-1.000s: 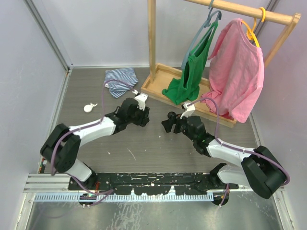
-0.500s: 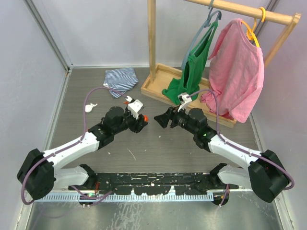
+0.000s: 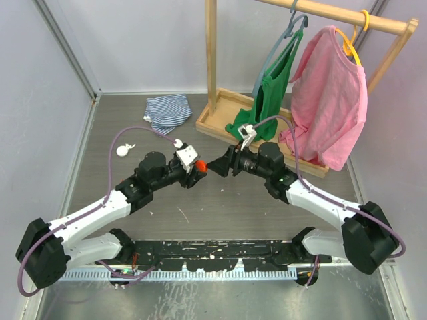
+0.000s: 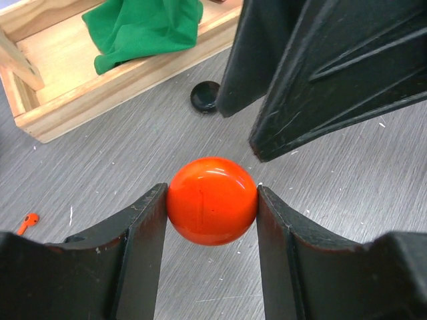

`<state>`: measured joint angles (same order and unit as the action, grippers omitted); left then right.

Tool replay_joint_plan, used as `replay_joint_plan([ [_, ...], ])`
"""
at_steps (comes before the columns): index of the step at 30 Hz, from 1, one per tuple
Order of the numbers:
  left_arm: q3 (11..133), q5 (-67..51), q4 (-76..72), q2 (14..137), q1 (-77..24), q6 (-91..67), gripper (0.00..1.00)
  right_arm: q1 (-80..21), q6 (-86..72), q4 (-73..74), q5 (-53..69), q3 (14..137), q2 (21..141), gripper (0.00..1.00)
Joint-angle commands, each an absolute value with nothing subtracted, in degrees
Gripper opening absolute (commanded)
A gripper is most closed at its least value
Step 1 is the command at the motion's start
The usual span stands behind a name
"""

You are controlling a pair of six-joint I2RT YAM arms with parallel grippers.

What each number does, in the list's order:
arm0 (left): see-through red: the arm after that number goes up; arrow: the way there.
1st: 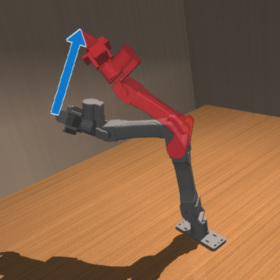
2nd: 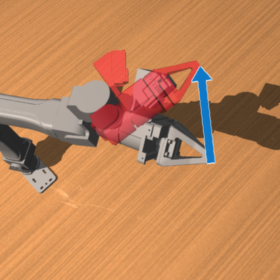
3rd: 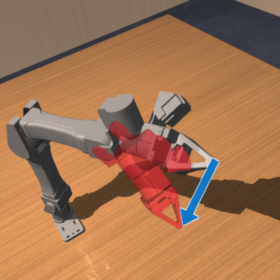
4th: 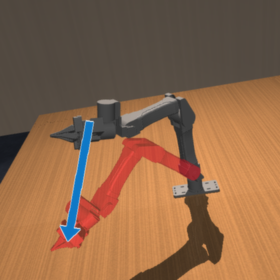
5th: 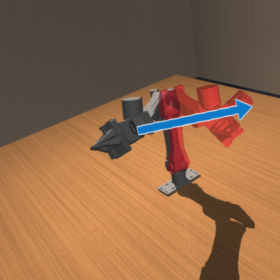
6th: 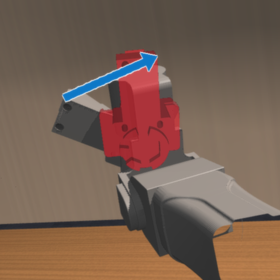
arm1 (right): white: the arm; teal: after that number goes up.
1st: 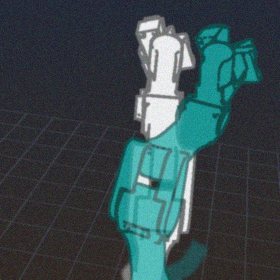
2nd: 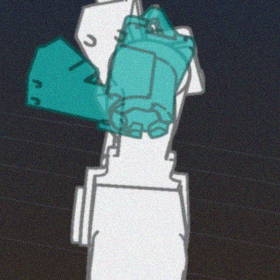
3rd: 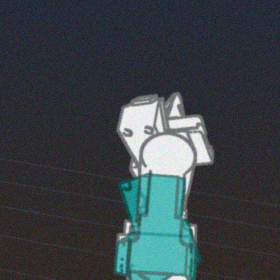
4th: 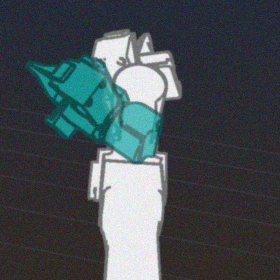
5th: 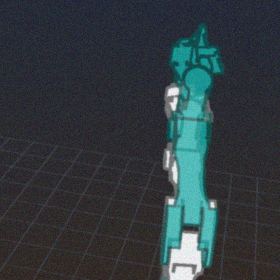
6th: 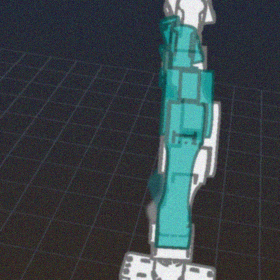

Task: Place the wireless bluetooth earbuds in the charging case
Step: Pick up the charging case at the center of the board.

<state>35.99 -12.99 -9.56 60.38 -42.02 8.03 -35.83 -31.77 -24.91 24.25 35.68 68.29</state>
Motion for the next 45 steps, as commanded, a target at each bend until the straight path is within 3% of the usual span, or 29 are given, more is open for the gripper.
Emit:
replay_joint_plan([
  [1, 37.4, -14.6, -12.0, 59.1, -43.1, 10.4, 0.47, -36.1, -34.2, -28.2, 30.2, 39.5, 70.7, 0.64],
  [32, 41.4, -9.0, -3.3, 60.0, -47.5, 21.4, 0.49, -38.2, -24.9, -12.4, 38.5, 48.3, 78.6, 0.33],
  [39, 41.4, -7.6, -1.9, 58.9, -48.5, 22.3, 0.63, -38.2, -20.9, -11.2, 37.9, 48.0, 77.3, 0.15],
  [45, 40.8, -7.8, -2.0, 57.7, -48.6, 20.1, 0.8, -37.9, -19.1, -18.3, 35.9, 44.3, 74.2, 0.11],
])
